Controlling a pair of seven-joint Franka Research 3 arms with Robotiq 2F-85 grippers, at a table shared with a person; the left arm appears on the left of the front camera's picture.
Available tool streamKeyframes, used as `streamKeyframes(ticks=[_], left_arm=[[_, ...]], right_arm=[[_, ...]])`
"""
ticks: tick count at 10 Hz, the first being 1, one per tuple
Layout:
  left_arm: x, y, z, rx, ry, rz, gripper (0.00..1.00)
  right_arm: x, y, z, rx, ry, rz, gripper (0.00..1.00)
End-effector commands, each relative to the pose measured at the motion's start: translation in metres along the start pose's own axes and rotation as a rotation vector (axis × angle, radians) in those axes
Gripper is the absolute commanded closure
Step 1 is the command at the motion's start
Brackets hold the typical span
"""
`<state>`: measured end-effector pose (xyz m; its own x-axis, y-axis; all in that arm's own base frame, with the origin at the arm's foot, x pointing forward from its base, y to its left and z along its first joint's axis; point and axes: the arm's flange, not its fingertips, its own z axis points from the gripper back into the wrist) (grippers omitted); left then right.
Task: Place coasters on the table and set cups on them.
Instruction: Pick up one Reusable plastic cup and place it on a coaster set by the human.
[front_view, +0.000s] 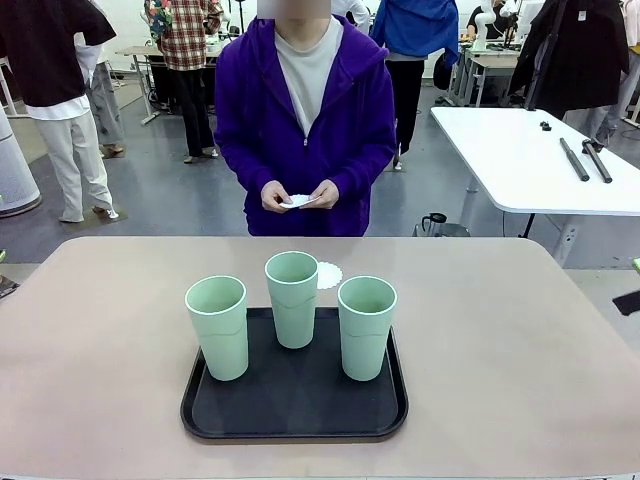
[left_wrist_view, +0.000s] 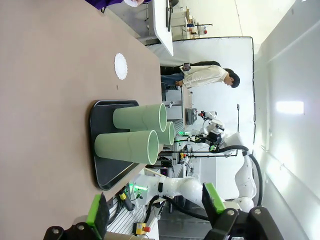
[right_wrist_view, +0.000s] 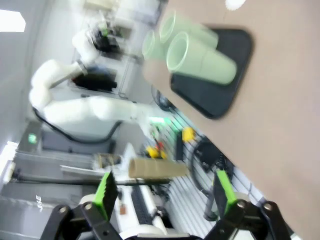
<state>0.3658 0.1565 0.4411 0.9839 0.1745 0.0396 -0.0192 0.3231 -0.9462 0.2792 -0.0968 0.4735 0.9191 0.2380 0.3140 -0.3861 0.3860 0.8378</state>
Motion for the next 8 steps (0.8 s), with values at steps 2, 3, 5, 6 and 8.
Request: streamKeyframes(ticks=[2,3,5,6,8], left_arm=[[0.000,-0.001,-0.001,-0.011,-0.003,-0.004,0.00],[0.000,-0.001,-0.001,-0.011,-0.003,-0.004,0.00],[0.000,-0.001,-0.001,-0.011,-0.003,-0.004,0.00],[0.000,-0.001,-0.001,-0.011,-0.003,-0.004,0.00],[0.000,-0.001,-0.001,-0.011,-0.003,-0.004,0.00]], right_arm=[[0.078,0.024,-0.010,-0.153,0.251,0.478,0.00],[0.094,0.034,-0.026,-0.158,0.316,0.621,0.00],[0.112,0.049,-0.068,-0.290,0.456,0.767,0.00],[0.120,0.056,-0.088,-0.389,0.461,0.814,0.00],[0.125,0.063,-0.113,-0.439,0.360,0.875,0.00]])
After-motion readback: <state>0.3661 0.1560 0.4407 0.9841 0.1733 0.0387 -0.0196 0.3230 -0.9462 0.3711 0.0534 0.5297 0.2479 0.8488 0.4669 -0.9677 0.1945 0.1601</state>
